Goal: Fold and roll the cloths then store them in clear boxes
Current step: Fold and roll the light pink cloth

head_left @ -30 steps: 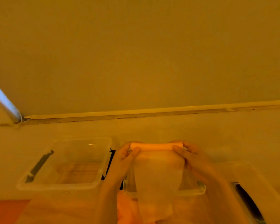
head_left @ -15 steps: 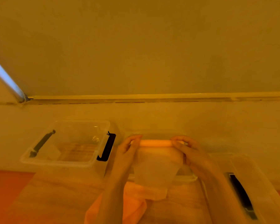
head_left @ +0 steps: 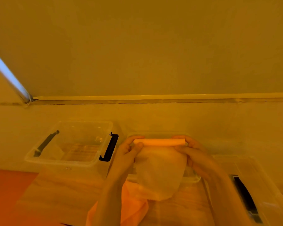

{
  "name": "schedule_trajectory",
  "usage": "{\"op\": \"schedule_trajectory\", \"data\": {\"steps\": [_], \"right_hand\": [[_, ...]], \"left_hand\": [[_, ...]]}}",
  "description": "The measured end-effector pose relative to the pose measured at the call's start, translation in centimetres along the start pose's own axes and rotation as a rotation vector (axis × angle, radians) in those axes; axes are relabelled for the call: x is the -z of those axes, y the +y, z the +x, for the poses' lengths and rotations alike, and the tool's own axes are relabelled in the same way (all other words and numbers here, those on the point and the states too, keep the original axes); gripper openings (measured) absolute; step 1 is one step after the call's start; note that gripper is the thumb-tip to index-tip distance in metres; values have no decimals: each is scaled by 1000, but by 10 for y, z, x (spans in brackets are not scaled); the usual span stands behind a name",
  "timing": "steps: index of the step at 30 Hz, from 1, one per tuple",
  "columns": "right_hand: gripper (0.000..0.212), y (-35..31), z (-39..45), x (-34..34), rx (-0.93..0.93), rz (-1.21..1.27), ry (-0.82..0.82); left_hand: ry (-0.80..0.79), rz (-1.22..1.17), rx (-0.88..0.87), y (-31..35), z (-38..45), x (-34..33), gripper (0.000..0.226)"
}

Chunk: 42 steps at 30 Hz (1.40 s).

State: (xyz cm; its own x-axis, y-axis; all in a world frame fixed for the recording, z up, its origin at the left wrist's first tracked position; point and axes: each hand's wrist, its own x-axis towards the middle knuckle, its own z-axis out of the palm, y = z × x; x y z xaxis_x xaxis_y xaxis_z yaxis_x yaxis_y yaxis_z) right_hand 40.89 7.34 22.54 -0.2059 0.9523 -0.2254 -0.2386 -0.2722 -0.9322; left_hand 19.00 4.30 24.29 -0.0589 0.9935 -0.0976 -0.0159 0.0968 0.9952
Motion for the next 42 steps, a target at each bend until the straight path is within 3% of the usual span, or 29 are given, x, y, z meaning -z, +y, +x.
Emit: {"op": "schedule_trajectory", "data": {"steps": [2, 4, 8, 13, 23, 28, 31, 35, 42], "right_hand": [[16, -2, -2, -4, 8, 13, 25], [25, -2, -4, -5, 30, 18, 41], [16, 2, -4, -2, 27, 19, 53], [38, 5, -8, 4, -54, 33, 14], [20, 3, -25, 8, -71, -53, -81], [24, 3, -29, 3, -58, -13, -67], [16, 7, -27, -2, -18, -51, -6], [28, 14, -21, -2, -51, -71, 37], [21, 16, -23, 0, -50, -84, -23]], "left_hand": [[23, 38, -5, -2, 0, -1, 15], [65, 80, -18, -3, -1, -4, 17], [105, 139, -43, -5, -4, -7, 19], [54, 141, 1, -7, -9, -5, 21], [33, 149, 3, -17, -14, 3, 21], [73, 77, 21, -18, -15, 3, 22], [127, 121, 1, -15, -17, 1, 24], [138, 133, 16, -17, -17, 4, 20], [91, 150, 5, -16, -21, 9, 24]]}}
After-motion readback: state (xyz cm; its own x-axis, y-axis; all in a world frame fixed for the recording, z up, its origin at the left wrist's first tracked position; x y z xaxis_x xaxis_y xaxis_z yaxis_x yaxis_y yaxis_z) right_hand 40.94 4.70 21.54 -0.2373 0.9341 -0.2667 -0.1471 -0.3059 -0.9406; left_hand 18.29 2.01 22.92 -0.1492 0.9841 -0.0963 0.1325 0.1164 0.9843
